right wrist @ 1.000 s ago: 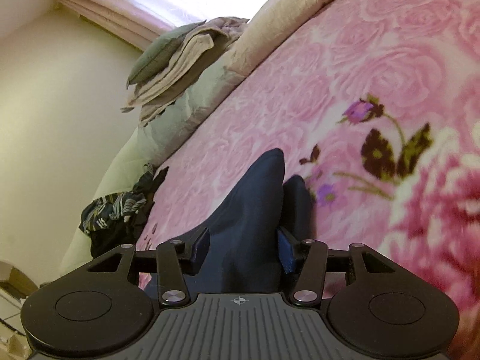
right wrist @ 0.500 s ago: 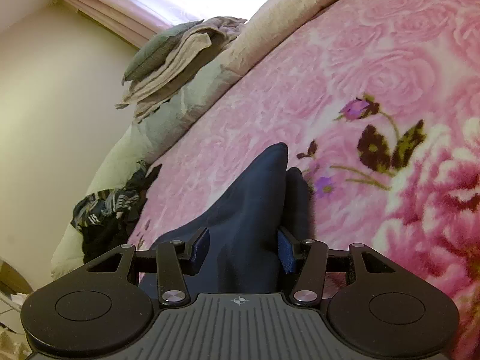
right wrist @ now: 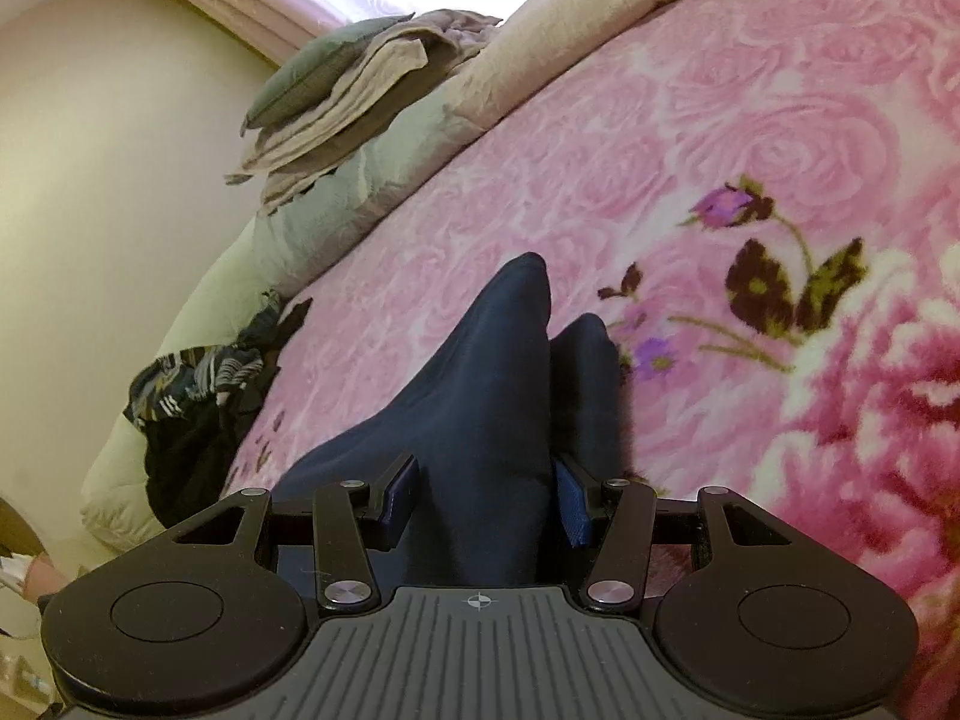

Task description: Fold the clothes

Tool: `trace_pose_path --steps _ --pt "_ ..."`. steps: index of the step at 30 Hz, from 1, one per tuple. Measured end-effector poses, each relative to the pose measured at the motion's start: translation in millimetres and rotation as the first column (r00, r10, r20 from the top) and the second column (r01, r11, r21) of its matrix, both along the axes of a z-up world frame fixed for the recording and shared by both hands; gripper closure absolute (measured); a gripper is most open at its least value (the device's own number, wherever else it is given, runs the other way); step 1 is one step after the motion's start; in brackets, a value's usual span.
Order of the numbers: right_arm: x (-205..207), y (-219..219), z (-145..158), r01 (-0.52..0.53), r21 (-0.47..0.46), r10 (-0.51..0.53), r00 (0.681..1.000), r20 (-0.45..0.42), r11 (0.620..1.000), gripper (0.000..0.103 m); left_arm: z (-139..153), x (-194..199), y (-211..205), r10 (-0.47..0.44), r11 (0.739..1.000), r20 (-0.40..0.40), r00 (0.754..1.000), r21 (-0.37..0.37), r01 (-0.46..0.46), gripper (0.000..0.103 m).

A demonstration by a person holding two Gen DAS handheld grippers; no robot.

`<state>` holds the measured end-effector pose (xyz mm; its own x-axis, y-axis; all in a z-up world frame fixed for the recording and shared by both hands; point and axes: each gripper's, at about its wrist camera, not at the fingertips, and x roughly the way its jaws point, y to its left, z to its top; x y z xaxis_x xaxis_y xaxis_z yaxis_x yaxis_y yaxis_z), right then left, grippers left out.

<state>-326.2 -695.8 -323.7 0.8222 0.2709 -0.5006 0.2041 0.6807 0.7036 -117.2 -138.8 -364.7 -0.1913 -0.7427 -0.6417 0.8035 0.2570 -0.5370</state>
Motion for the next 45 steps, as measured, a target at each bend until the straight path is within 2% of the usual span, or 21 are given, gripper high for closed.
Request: trace_pose_path --steps 5,9,11,13,15,18,20,23,26,27,28,30,31,33,35,36,37,38,40,43,45 --pt "-3.5 2.5 2.0 -0.005 -0.030 0.005 1.000 0.004 1.000 0.052 4.8 6.0 -8.2 -0.045 0.999 0.039 0.998 0.014 0.045 0.101" --pt "3.3 5.3 0.5 -0.023 -0.034 0.023 1.000 0.005 0.999 0.052 13.6 13.6 -4.2 -0.031 0.999 0.108 0.994 0.039 0.027 0.099" --pt "8.6 8.0 -1.4 -0.037 -0.046 0.037 0.999 -0.009 0.998 0.073 22.7 17.1 -5.0 -0.006 0.999 0.165 0.986 0.041 -0.001 0.099" --pt "13.1 9.2 -3.6 -0.056 -0.043 0.055 0.998 -0.015 0.998 0.077 35.2 16.2 -13.7 0.001 1.000 0.217 0.976 0.018 -0.005 0.098" --pt "13.4 3.2 -7.2 -0.051 -0.023 0.050 0.999 -0.016 0.998 0.078 45.9 10.2 -33.2 -0.034 0.999 0.245 0.969 -0.009 0.038 0.096" --pt "6.9 -9.5 -19.0 -0.008 0.074 0.009 1.000 -0.014 0.997 0.077 52.9 -5.3 -72.3 -0.112 0.991 0.261 0.959 -0.038 0.126 0.087" --pt "1.3 -12.9 -22.0 0.007 0.105 -0.006 1.000 -0.003 0.994 0.077 50.9 -21.9 -101.3 -0.179 0.980 0.285 0.942 -0.033 0.197 0.085" --pt "-6.5 -19.2 -21.8 0.031 0.127 -0.032 0.999 0.004 0.991 0.077 32.3 -42.9 -137.2 -0.286 0.957 0.324 0.902 0.046 0.287 0.085" --pt "-16.4 -25.6 -19.3 0.052 0.120 -0.053 0.999 0.008 0.991 0.077 9.8 -46.8 -147.5 -0.322 0.947 0.328 0.888 0.113 0.302 0.082" --pt "-20.2 -27.8 -18.4 0.058 0.113 -0.060 0.998 0.009 0.992 0.076 8.7 -46.1 -146.3 -0.322 0.947 0.328 0.888 0.111 0.302 0.081" --pt "-24.6 -28.2 -14.8 0.072 0.085 -0.072 0.997 -0.003 0.994 0.060 11.7 -45.2 -143.8 -0.314 0.950 0.334 0.889 0.114 0.292 0.081" --pt "-35.5 -26.7 -5.8 0.110 0.014 -0.110 0.994 -0.024 0.994 0.035 22.8 -45.5 -134.1 -0.294 0.956 0.375 0.879 0.113 0.271 0.081" --pt "-42.1 -25.4 0.8 0.114 -0.020 -0.114 0.993 -0.012 0.993 0.036 28.4 -45.8 -129.1 -0.284 0.959 0.397 0.873 0.112 0.261 0.084" --pt "-56.2 0.9 12.3 0.039 -0.193 -0.035 0.999 0.026 0.981 0.035 43.1 -52.9 -114.3 -0.276 0.960 0.465 0.841 0.098 0.261 0.084" --pt "-70.3 27.8 23.7 -0.031 -0.364 0.053 0.997 0.048 0.931 0.035 54.9 -74.2 -97.5 -0.300 0.947 0.563 0.770 0.082 0.309 0.080" --pt "-77.4 41.3 29.4 -0.063 -0.446 0.097 0.994 0.054 0.893 0.035 60.7 -85.4 -89.0 -0.310 0.939 0.610 0.729 0.076 0.335 0.074" --pt "-84.5 54.7 35.2 -0.092 -0.525 0.142 0.988 0.055 0.846 0.035 66.5 -96.6 -80.5 -0.317 0.929 0.656 0.685 0.072 0.362 0.066" --pt "-91.6 68.2 40.9 -0.118 -0.600 0.186 0.981 0.052 0.792 0.035 68.4 -112.5 -69.1 -0.342 0.908 0.704 0.622 0.076 0.413 0.062" --pt "-105.7 95.1 52.3 -0.161 -0.733 0.272 0.962 0.035 0.661 0.035 62.4 -143.9 -49.7 -0.390 0.854 0.790 0.473 0.119 0.506 0.047" --pt "-107.4 134.4 32.4 -0.245 -0.877 0.391 0.918 -0.072 0.414 0.035 36.2 -187.5 -22.2 -0.430 0.748 0.886 0.174 0.242 0.618 0.040" --pt "-108.3 160.6 18.6 -0.283 -0.932 0.448 0.880 -0.158 0.227 0.035 15.5 -204.3 -12.6 -0.444 0.703 0.895 0.045 0.317 0.637 0.039"
